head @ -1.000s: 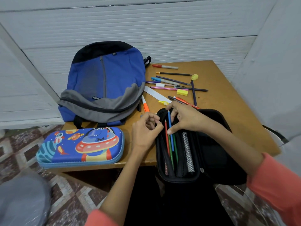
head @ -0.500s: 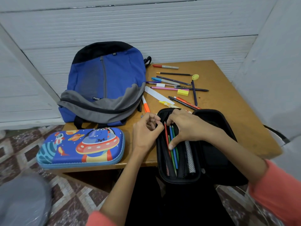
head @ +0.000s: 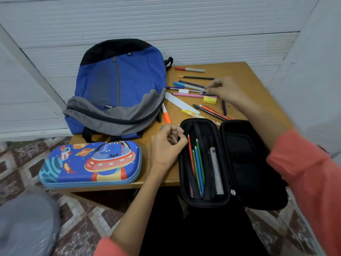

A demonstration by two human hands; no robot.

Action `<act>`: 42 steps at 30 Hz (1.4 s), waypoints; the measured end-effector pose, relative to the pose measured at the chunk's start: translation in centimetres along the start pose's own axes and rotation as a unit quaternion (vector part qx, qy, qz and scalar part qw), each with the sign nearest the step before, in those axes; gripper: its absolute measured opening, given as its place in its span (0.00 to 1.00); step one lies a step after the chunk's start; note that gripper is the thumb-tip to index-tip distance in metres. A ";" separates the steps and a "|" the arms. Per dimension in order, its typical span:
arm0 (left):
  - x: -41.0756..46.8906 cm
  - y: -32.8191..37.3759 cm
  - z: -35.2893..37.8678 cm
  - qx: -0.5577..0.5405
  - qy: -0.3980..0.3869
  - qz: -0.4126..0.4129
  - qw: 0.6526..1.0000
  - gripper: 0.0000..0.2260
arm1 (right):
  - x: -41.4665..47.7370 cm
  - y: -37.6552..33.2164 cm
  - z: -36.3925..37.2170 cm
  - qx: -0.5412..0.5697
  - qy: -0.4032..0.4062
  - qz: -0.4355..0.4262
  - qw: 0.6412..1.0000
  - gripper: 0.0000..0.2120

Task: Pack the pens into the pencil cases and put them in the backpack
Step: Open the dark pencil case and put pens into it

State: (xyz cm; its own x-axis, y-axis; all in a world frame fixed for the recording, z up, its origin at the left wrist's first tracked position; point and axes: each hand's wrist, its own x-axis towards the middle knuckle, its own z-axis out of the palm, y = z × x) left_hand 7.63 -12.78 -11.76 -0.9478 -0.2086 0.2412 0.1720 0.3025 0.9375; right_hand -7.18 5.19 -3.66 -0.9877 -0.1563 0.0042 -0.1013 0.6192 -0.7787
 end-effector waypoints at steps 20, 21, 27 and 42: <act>0.1 -0.2 0.1 -0.009 0.014 0.017 1.000 0.05 | 11.6 6.7 1.3 -0.402 0.145 0.007 0.904 0.11; 0.1 -0.1 0.1 -0.008 0.013 0.016 1.000 0.05 | 11.5 6.7 1.3 -0.397 0.160 0.003 0.904 0.11; 0.1 0.0 0.1 -0.004 0.010 0.009 1.000 0.05 | 9.4 2.7 0.4 0.074 0.210 -0.049 0.974 0.03; 0.1 -0.1 0.0 0.002 0.003 0.008 1.000 0.04 | -5.3 -2.4 1.4 0.241 -0.085 -0.039 0.966 0.12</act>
State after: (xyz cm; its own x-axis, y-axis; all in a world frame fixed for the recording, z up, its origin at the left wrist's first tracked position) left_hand 7.56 -12.83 -11.85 -0.9429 -0.2097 0.2586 0.1868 0.3099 0.9322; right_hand -1.51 3.46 -2.72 -0.9410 -0.3384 0.0034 -0.0667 0.1756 -0.9822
